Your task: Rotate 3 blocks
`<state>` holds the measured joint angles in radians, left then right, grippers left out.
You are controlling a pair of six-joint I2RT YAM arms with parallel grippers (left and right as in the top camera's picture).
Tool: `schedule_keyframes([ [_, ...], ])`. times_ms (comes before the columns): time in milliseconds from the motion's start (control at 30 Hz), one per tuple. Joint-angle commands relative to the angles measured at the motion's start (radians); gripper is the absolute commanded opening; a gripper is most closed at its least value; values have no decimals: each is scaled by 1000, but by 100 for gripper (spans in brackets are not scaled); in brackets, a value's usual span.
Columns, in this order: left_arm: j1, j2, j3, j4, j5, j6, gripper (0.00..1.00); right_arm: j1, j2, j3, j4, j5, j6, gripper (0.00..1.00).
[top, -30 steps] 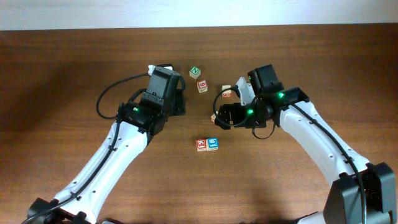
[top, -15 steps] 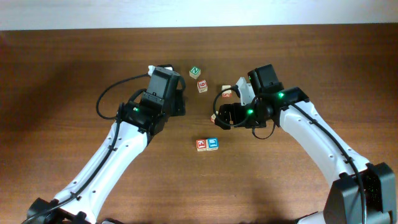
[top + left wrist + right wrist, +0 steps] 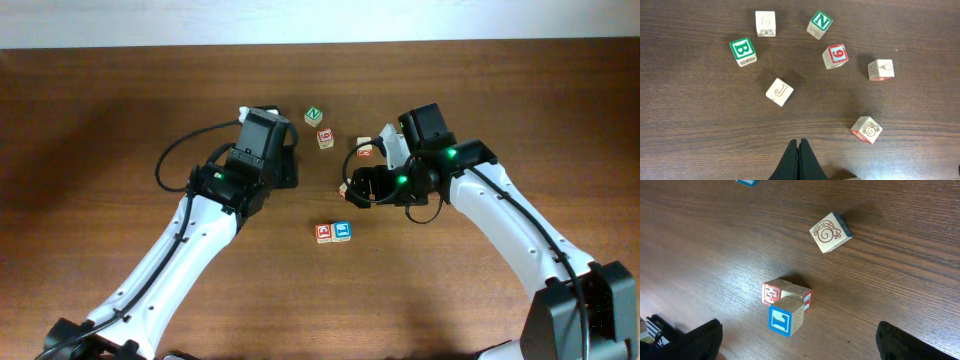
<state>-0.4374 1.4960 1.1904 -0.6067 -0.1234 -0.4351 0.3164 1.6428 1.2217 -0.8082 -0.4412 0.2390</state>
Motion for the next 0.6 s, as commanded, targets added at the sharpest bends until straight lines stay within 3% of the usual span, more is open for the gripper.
schedule_keyframes([
  [0,3,-11,5,-30,72,26,0,-4,-19,18,0,13,-3,99],
  [67,3,-11,5,-58,137,90,0,-4,-19,18,0,13,-3,98],
  [267,14,-11,5,-117,174,92,0,-3,-19,18,83,13,-3,98],
  [500,163,-10,5,-110,218,91,0,-3,-19,18,154,-33,8,98],
  [533,178,-9,5,-109,218,91,0,-3,-19,18,155,-49,8,97],
  [567,190,-8,5,-109,217,91,0,-2,-19,18,148,-46,8,73],
])
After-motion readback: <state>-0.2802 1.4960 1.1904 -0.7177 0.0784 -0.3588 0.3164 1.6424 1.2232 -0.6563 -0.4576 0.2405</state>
